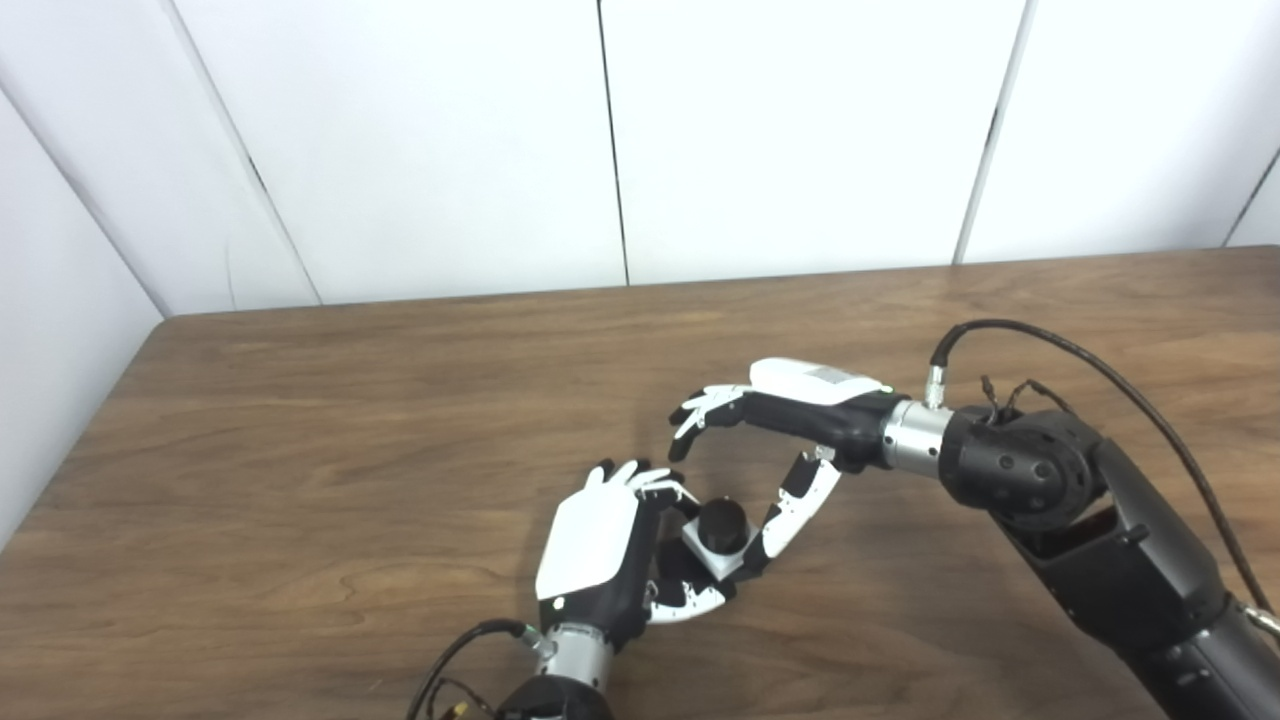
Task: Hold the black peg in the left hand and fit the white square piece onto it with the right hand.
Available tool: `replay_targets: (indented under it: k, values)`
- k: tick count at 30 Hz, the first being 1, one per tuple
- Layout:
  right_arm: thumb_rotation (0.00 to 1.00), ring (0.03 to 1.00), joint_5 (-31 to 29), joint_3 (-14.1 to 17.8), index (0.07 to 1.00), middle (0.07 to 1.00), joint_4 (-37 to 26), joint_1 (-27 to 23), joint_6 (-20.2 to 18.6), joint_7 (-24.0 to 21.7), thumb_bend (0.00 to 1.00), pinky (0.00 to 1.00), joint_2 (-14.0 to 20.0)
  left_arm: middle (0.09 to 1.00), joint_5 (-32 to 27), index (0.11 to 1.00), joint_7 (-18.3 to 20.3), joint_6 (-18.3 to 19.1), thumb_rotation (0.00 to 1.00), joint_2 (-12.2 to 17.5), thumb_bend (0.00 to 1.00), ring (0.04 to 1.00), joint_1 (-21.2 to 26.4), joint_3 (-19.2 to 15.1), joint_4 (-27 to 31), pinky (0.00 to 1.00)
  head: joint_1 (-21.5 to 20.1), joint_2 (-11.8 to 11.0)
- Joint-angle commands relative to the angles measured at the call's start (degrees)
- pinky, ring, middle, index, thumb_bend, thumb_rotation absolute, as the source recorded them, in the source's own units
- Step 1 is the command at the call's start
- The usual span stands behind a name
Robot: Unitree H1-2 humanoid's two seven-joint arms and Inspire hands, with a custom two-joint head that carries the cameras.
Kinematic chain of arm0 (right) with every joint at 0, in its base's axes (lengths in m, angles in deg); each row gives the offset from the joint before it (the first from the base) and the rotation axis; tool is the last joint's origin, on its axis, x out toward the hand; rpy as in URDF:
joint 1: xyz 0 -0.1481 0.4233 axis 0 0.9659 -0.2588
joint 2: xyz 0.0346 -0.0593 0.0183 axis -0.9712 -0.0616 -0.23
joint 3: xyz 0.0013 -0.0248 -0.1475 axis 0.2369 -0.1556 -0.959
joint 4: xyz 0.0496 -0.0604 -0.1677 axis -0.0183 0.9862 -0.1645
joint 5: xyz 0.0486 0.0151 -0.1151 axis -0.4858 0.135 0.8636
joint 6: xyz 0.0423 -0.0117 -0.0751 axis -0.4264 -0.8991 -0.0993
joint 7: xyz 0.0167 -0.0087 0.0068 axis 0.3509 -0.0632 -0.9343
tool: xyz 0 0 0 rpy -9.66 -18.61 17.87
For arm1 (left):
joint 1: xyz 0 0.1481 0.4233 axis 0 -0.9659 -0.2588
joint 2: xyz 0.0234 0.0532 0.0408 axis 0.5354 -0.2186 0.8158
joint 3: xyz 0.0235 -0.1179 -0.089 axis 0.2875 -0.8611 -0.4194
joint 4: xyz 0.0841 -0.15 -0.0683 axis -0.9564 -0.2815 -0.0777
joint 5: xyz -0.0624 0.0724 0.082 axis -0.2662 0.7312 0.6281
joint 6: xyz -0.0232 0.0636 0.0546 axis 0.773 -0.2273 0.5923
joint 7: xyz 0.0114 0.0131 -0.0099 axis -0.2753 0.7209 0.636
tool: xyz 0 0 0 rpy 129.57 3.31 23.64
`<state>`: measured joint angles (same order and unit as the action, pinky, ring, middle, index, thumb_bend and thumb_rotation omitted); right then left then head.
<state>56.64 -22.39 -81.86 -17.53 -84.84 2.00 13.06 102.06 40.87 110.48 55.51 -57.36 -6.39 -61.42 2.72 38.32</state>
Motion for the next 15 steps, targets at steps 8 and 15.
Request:
replay_targets:
  k: [8,15]
  values:
    - [0.29,0.954,-0.22,1.35,0.744,0.902,-1.28,-2.66,0.48,1.49,1.00,0.84,0.57,0.780,0.50,0.613,-0.26,-0.76,0.46,1.23,0.84,0.875,-0.20,-2.13,3.66,0.93,-0.33,-0.14]
    - [0.29,0.948,0.07,1.53,0.734,0.901,-0.81,-2.98,0.96,2.02,1.00,0.83,0.44,0.795,-0.51,0.681,0.22,-1.32,0.50,1.54,0.88,0.874,-0.04,-3.06,4.52,0.93,-0.63,-0.24]
